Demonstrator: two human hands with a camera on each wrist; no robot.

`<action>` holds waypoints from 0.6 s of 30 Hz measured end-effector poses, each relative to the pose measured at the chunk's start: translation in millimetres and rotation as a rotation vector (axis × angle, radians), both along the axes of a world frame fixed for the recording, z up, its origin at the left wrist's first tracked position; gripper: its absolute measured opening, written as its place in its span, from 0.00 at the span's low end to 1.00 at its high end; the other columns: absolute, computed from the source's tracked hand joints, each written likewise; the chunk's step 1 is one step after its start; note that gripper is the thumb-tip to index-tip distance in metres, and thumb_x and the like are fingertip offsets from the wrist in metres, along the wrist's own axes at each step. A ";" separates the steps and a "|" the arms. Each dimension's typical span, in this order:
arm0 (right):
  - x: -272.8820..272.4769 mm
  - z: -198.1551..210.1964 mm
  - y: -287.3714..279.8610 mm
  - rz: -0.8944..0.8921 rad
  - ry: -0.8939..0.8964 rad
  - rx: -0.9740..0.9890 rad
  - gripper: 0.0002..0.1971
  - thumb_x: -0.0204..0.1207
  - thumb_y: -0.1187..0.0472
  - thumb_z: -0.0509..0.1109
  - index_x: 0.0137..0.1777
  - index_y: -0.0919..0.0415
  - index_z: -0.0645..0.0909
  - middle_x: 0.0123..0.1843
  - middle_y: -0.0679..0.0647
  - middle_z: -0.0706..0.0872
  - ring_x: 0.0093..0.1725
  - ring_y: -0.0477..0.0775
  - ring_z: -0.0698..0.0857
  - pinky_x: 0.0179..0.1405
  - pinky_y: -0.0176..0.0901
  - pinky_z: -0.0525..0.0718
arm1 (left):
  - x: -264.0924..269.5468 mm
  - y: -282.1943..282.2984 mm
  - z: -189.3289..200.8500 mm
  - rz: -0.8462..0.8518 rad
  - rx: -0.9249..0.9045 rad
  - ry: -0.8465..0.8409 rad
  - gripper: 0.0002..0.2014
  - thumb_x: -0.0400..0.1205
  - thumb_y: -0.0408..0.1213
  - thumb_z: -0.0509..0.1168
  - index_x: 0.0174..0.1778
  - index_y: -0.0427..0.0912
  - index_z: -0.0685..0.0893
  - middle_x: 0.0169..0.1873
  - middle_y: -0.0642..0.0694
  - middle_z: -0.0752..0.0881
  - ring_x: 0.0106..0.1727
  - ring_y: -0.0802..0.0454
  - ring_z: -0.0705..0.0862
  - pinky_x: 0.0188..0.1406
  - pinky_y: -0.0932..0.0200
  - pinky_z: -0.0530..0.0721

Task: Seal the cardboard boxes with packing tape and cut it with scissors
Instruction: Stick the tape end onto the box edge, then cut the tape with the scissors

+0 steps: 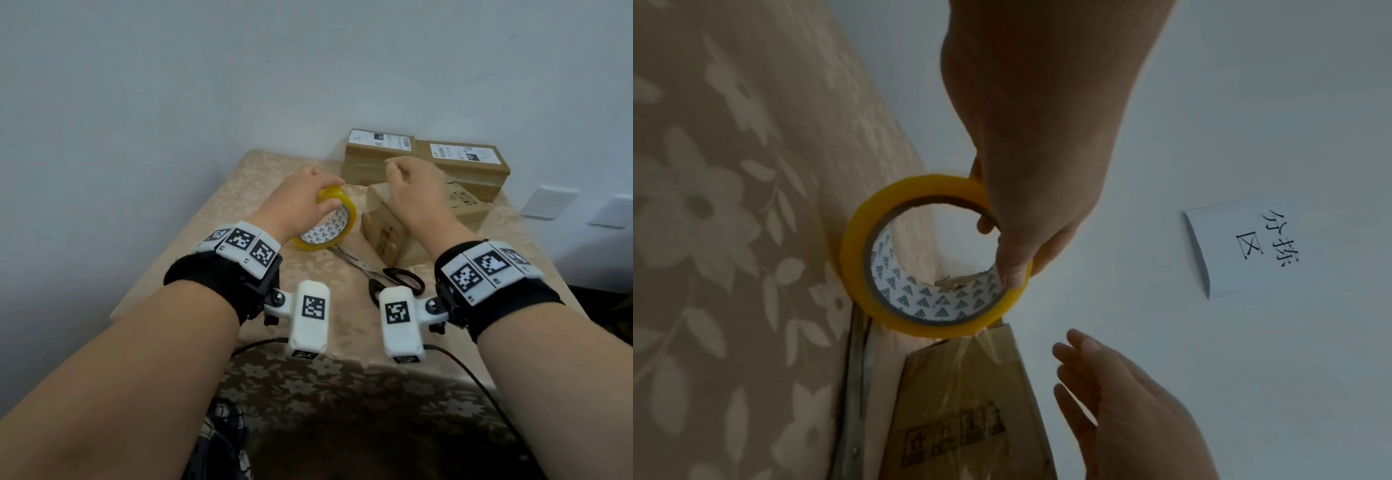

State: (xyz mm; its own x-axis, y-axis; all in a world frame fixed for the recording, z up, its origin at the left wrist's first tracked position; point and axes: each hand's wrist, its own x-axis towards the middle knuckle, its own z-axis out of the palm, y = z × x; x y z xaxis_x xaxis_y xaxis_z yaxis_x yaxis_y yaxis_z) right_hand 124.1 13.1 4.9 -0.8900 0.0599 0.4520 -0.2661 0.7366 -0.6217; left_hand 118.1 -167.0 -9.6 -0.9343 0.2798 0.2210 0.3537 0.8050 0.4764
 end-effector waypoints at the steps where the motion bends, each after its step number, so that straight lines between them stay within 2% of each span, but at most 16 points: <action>1: 7.5 4.2 3.3 -0.003 0.023 -0.011 0.13 0.84 0.63 0.58 0.51 0.61 0.85 0.39 0.49 0.82 0.37 0.47 0.78 0.46 0.45 0.79 | 1.5 1.9 1.6 0.002 0.000 0.017 0.20 0.83 0.45 0.64 0.72 0.50 0.76 0.64 0.44 0.74 0.67 0.47 0.74 0.66 0.56 0.70; 2: 12.8 6.5 5.7 0.005 0.018 -0.008 0.12 0.83 0.63 0.60 0.55 0.61 0.85 0.40 0.47 0.82 0.38 0.46 0.78 0.48 0.44 0.80 | 3.0 3.8 2.9 0.002 0.002 0.032 0.20 0.82 0.45 0.64 0.71 0.49 0.77 0.64 0.43 0.75 0.67 0.47 0.74 0.66 0.56 0.69; 3: 19.3 10.0 7.6 0.031 -0.021 0.003 0.11 0.83 0.62 0.62 0.55 0.60 0.85 0.39 0.46 0.82 0.39 0.45 0.79 0.47 0.42 0.80 | 4.5 5.4 4.0 0.004 0.003 0.043 0.19 0.82 0.44 0.65 0.70 0.49 0.79 0.64 0.43 0.76 0.67 0.47 0.75 0.66 0.57 0.69; 5: 30.5 12.2 10.2 0.098 -0.225 0.064 0.08 0.82 0.58 0.65 0.48 0.61 0.85 0.34 0.48 0.84 0.34 0.46 0.83 0.37 0.40 0.83 | 6.5 7.7 4.3 0.014 0.002 0.053 0.18 0.82 0.44 0.65 0.68 0.48 0.80 0.64 0.43 0.78 0.67 0.47 0.75 0.65 0.57 0.69; 6: 36.5 9.5 10.7 0.124 -0.353 0.126 0.09 0.82 0.58 0.66 0.45 0.62 0.84 0.32 0.51 0.86 0.30 0.47 0.85 0.32 0.39 0.85 | 7.0 8.6 3.8 0.018 0.001 0.058 0.18 0.81 0.44 0.66 0.68 0.48 0.80 0.64 0.43 0.78 0.67 0.46 0.75 0.65 0.56 0.69; 8: 45.8 -1.9 12.5 0.141 -0.528 0.370 0.08 0.79 0.59 0.69 0.42 0.63 0.84 0.33 0.55 0.87 0.32 0.52 0.88 0.32 0.42 0.87 | 7.7 10.1 2.8 0.028 -0.004 0.061 0.18 0.81 0.45 0.66 0.67 0.47 0.81 0.65 0.42 0.79 0.68 0.46 0.75 0.66 0.55 0.69; 10: 51.7 -12.9 12.3 0.145 -0.605 0.632 0.11 0.74 0.58 0.75 0.35 0.63 0.80 0.31 0.55 0.82 0.31 0.57 0.82 0.30 0.46 0.81 | 8.6 11.2 3.2 0.040 -0.004 0.063 0.18 0.81 0.45 0.66 0.67 0.47 0.81 0.65 0.41 0.79 0.69 0.45 0.74 0.67 0.54 0.69; 12: 56.9 -19.2 12.0 0.162 -0.659 0.747 0.19 0.71 0.55 0.78 0.30 0.61 0.71 0.29 0.53 0.75 0.27 0.55 0.73 0.26 0.44 0.71 | 10.3 12.1 4.1 0.047 0.006 0.071 0.18 0.81 0.44 0.66 0.67 0.47 0.81 0.64 0.40 0.78 0.68 0.45 0.75 0.66 0.55 0.68; 13: 59.3 -19.4 11.7 0.175 -0.664 0.767 0.19 0.70 0.55 0.78 0.32 0.60 0.70 0.31 0.53 0.75 0.29 0.55 0.73 0.27 0.44 0.70 | 11.0 12.7 4.2 0.050 0.009 0.077 0.18 0.81 0.44 0.66 0.67 0.47 0.81 0.64 0.40 0.78 0.67 0.45 0.75 0.66 0.56 0.68; 15: 62.2 -18.9 9.4 0.195 -0.671 0.796 0.15 0.71 0.56 0.77 0.46 0.60 0.74 0.42 0.54 0.79 0.39 0.57 0.79 0.34 0.46 0.75 | 10.7 13.2 4.7 0.052 0.010 0.085 0.18 0.81 0.44 0.66 0.67 0.47 0.81 0.64 0.40 0.78 0.67 0.45 0.75 0.65 0.57 0.68; 16: 62.3 -19.0 8.8 0.205 -0.668 0.800 0.16 0.72 0.58 0.77 0.53 0.61 0.74 0.47 0.55 0.80 0.44 0.59 0.80 0.38 0.47 0.78 | 10.5 13.2 4.6 0.053 0.008 0.086 0.18 0.81 0.44 0.66 0.67 0.47 0.81 0.64 0.41 0.78 0.67 0.45 0.75 0.65 0.57 0.68; 18: 61.2 -17.4 7.3 0.216 -0.654 0.800 0.13 0.73 0.64 0.73 0.55 0.62 0.76 0.50 0.57 0.81 0.47 0.61 0.82 0.40 0.48 0.80 | 9.1 12.2 3.3 0.053 0.005 0.077 0.18 0.81 0.44 0.66 0.67 0.48 0.81 0.64 0.41 0.78 0.68 0.45 0.74 0.66 0.56 0.68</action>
